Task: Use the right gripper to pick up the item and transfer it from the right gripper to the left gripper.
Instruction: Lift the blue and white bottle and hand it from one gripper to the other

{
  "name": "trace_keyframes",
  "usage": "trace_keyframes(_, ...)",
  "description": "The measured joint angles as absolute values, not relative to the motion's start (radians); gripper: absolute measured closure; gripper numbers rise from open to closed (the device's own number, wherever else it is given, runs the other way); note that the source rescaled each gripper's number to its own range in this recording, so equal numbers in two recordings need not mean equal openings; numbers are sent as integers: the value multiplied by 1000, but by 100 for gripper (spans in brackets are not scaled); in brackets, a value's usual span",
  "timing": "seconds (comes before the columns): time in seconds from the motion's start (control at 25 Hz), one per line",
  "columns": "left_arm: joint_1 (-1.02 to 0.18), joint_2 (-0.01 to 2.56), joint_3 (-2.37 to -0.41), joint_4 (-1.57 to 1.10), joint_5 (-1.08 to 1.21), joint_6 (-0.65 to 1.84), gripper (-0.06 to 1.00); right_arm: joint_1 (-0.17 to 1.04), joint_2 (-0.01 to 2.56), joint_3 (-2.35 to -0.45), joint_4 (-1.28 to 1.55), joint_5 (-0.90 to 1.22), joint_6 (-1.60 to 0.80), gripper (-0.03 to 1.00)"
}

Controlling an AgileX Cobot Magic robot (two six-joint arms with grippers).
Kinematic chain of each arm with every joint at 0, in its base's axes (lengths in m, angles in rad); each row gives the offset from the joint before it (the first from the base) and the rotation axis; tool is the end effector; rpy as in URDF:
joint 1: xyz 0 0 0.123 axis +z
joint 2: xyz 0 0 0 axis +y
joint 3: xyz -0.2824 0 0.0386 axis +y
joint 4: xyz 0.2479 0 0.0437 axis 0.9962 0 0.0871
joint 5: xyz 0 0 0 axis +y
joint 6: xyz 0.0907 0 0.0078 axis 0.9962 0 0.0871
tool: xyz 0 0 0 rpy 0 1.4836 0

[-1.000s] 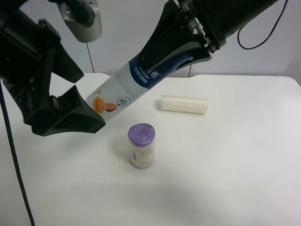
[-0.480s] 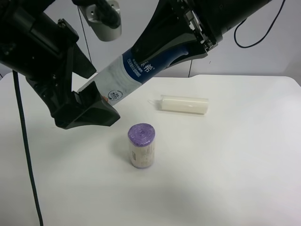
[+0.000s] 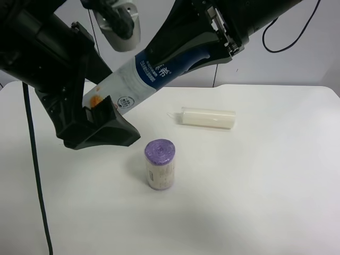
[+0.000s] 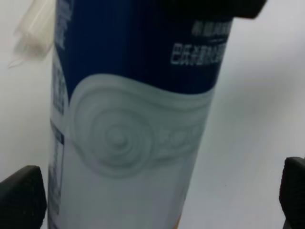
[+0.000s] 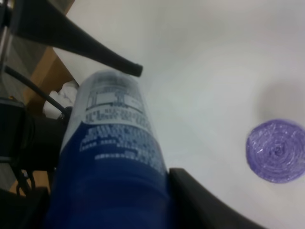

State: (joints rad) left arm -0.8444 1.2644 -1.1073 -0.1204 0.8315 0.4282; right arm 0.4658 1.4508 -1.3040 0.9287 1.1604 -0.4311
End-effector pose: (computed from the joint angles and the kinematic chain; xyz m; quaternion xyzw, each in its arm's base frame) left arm 0.1665 -0.1995 0.3373 0.5412 0.7724 -0.1219 0.3094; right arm 0.2284 0.1897 0.3629 -0.2878 0.8386 0.4382 0.1484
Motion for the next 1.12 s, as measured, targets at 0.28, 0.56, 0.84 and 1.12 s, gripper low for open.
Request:
trace_keyframes(0.28,-844,1298,-1107,-125,797,428,23,466,1451,-1304,954,1159,-431,97)
trace_keyframes(0.56,-844,1298,-1107,-124,780,428,62,466,1451,-1304,953,1162,-432,97)
trace_keyframes(0.84,-847,1298,-1107,-121,773,439,94,466,1451,-1304,955,1166,-436,97)
trace_keyframes(1.12,-848,1300,-1107,-120,764,444,94,466,1450,-1304,944,1161,-423,97)
